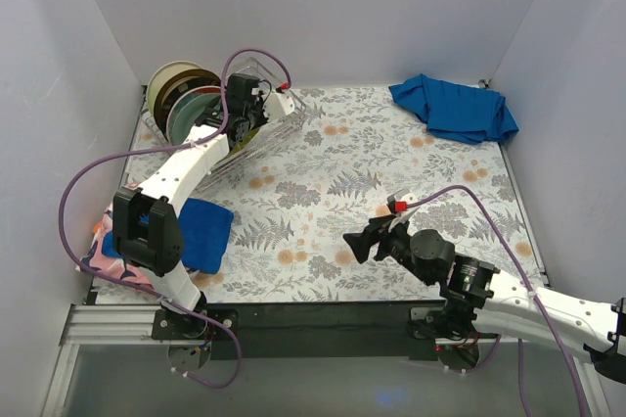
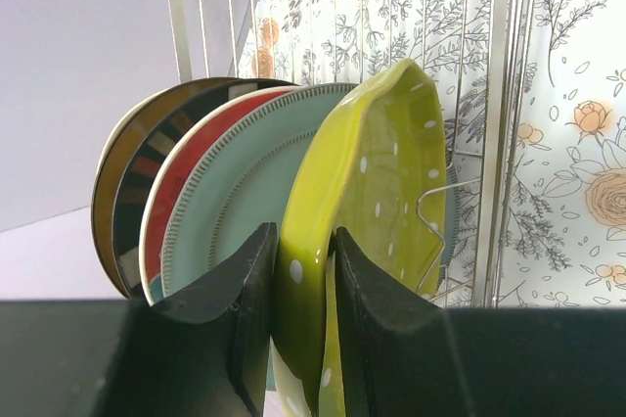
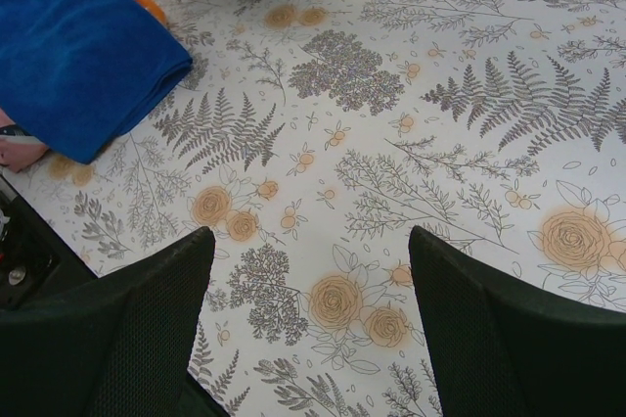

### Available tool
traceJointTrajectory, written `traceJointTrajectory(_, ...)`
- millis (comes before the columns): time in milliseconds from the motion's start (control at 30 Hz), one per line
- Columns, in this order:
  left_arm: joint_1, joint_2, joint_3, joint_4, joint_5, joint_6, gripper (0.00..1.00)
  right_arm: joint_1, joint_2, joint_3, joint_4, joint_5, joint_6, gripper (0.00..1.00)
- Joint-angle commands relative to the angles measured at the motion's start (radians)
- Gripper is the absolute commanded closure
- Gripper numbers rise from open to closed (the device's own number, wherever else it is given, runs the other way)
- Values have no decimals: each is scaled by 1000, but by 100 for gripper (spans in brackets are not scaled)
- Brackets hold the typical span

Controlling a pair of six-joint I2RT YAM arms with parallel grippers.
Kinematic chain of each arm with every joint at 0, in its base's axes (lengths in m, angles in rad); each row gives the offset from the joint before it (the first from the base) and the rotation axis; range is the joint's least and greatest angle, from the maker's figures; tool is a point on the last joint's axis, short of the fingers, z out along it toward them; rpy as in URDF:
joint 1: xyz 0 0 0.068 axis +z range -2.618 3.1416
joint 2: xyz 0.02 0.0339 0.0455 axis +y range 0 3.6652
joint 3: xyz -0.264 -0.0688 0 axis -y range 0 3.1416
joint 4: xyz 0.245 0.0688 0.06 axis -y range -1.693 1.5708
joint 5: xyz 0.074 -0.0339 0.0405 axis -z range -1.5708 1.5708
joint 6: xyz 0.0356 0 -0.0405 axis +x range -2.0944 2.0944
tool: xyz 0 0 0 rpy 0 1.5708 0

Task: Unload the plates from the dish rack

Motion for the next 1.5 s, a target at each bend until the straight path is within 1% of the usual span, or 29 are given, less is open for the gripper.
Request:
traceJointTrajectory(0, 30, -96, 61, 324, -186, 121, 100, 6, 20, 33, 36, 16, -6, 15)
traceJointTrajectory(133, 30, -90, 69, 376, -190, 129, 100, 6, 32, 40, 37, 13, -6, 15)
traceJointTrajectory(267, 30, -68, 97, 372, -180, 123, 100, 4, 19, 34, 37, 19, -8, 15)
traceJointTrajectory(700, 31, -41, 69, 386, -170, 57, 100, 6, -11, 15, 32, 34, -3, 15)
traceJointTrajectory(767, 31, -47, 72, 358, -148, 10, 100, 6, -11, 14, 34, 34, 0, 15)
traceJointTrajectory(833, 31, -41, 97, 250, -96, -35, 99, 6, -7, 15, 32, 34, 0, 15)
traceJointTrajectory(867, 30, -36, 106, 243, -96, -56, 91, 6, -3, 15, 34, 34, 1, 15)
traceJointTrajectory(900, 31, -27, 106, 243, -102, -104, 86, 6, -1, 17, 34, 32, 3, 15)
traceJointTrajectory(933, 31, -22, 106, 241, -101, -134, 82, 6, 2, 18, 35, 31, 3, 15)
traceJointTrajectory(967, 33, -18, 104, 241, -101, -159, 82, 6, 5, 20, 34, 26, 3, 15)
traceJointTrajectory(1000, 33, 4, 112, 241, -102, -225, 82, 6, 6, 18, 37, 22, 6, 15)
traceJointTrajectory(1033, 33, 17, 130, 232, -104, -265, 73, 6, 9, 18, 40, 20, 6, 15)
traceJointTrajectory(1067, 33, 36, 156, 219, -96, -305, 71, 6, 12, 17, 40, 19, 8, 15)
traceJointTrajectory(1100, 34, 72, 236, 190, -75, -419, 70, 4, 12, 15, 40, 17, 8, 15)
traceJointTrajectory(1133, 39, 94, 280, 107, -40, -478, 63, 6, 11, 14, 39, 16, 8, 15)
traceJointTrajectory(1167, 46, 111, 320, 70, 56, -527, 59, 6, 6, 12, 39, 16, 5, 15)
traceJointTrajectory(1200, 65, 125, 398, 41, 109, -573, 57, 6, 2, 7, 40, 20, 5, 15)
traceJointTrajectory(1233, 76, 155, 431, -11, 173, -658, 56, 6, -4, 6, 37, 20, 2, 15)
traceJointTrajectory(1267, 85, 169, 466, -33, 224, -685, 55, 6, -15, 3, 37, 23, 1, 15)
traceJointTrajectory(1300, 92, 186, 513, -48, 304, -710, 53, 6, -21, 1, 39, 25, 0, 15)
traceJointTrajectory(1367, 97, 232, 564, -97, 346, -760, 48, 6, -36, 0, 34, 29, -2, 15)
traceJointTrajectory(1400, 108, 248, 590, -119, 388, -777, 44, 6, -41, 1, 29, 34, -3, 15)
traceJointTrajectory(1433, 119, 264, 639, -157, 412, -796, 42, 6, -44, 3, 25, 34, -3, 15)
traceJointTrajectory(1467, 129, 290, 653, -173, 445, -829, 39, 6, -50, 3, 22, 37, -6, 15)
